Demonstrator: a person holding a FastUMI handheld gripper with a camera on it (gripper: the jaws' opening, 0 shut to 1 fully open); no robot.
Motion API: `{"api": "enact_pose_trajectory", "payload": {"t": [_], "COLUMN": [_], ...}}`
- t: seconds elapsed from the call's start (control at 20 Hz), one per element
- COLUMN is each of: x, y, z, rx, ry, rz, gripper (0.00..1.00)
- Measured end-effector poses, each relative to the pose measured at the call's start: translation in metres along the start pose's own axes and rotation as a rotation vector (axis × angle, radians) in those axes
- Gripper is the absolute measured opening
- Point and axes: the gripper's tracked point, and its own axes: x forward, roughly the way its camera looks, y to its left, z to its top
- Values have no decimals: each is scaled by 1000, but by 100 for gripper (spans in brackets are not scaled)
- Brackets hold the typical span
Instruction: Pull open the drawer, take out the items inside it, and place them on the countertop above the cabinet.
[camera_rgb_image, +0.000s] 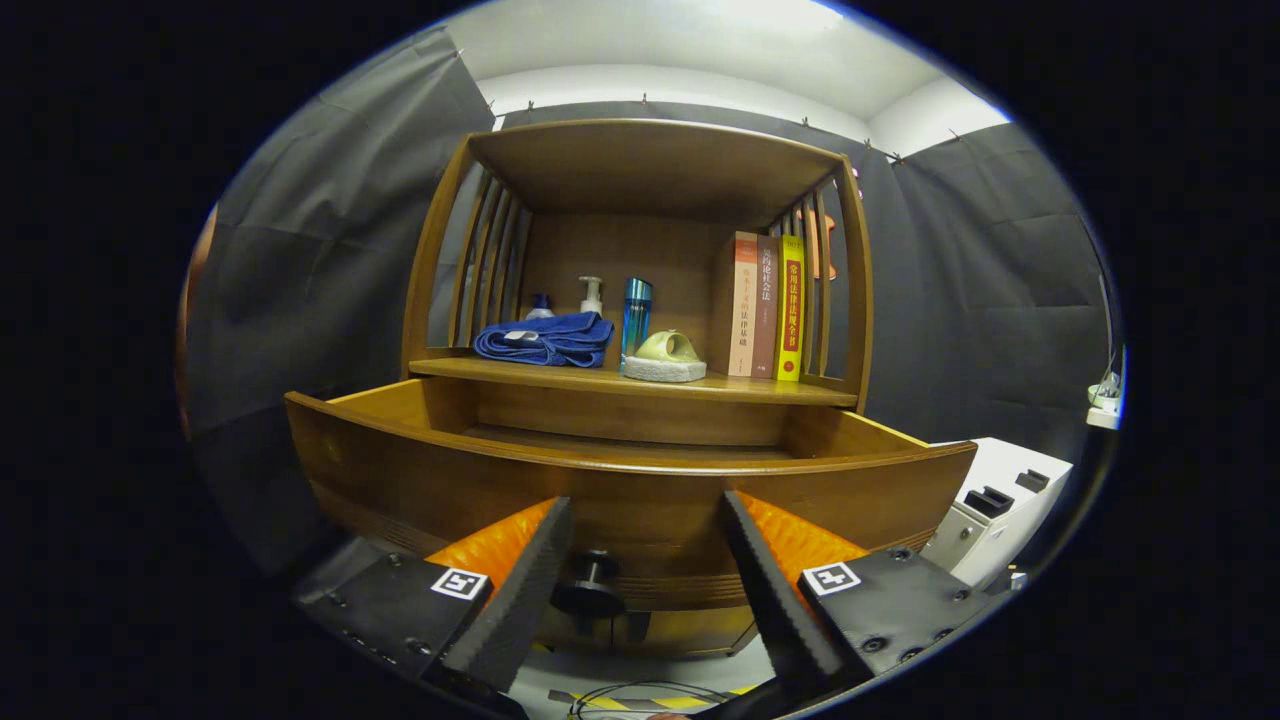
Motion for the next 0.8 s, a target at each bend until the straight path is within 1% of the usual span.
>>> {"api": "enact_pose_trajectory", "payload": {"t": [0.25,0.8], "x": [31,92], "y": [3,3], "z": [9,-2], "rx": [-26,-35], "ry": [-19,23], "rz": [7,5], "gripper": [99,99]}}
